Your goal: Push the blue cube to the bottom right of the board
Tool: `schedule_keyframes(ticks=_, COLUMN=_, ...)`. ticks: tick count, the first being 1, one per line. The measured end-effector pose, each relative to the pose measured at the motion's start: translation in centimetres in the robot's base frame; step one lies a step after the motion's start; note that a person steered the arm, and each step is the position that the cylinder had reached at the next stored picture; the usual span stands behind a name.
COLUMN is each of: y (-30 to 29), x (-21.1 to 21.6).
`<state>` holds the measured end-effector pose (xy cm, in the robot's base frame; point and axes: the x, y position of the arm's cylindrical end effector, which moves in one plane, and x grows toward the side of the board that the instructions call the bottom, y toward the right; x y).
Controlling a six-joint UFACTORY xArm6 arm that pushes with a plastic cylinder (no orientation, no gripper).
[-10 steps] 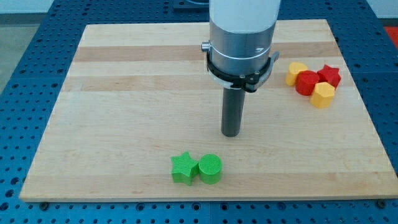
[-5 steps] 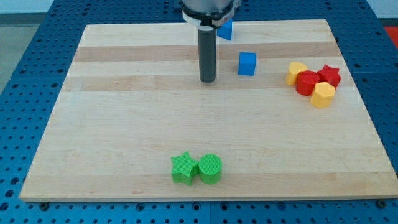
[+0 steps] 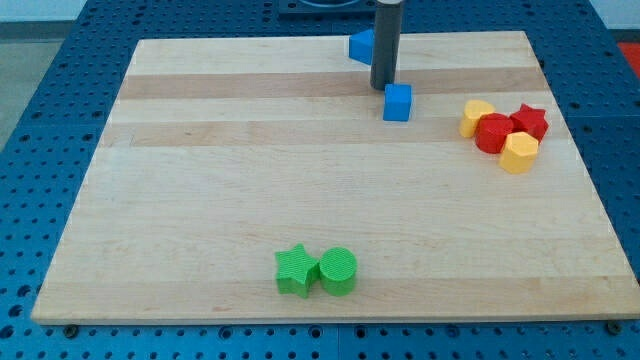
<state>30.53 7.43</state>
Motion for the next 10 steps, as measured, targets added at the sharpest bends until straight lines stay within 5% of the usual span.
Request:
schedule_keyframes(ticks=7, y=2.3, x=17.8)
schedule_keyframes(ticks=10, y=-0.3, x=20.5)
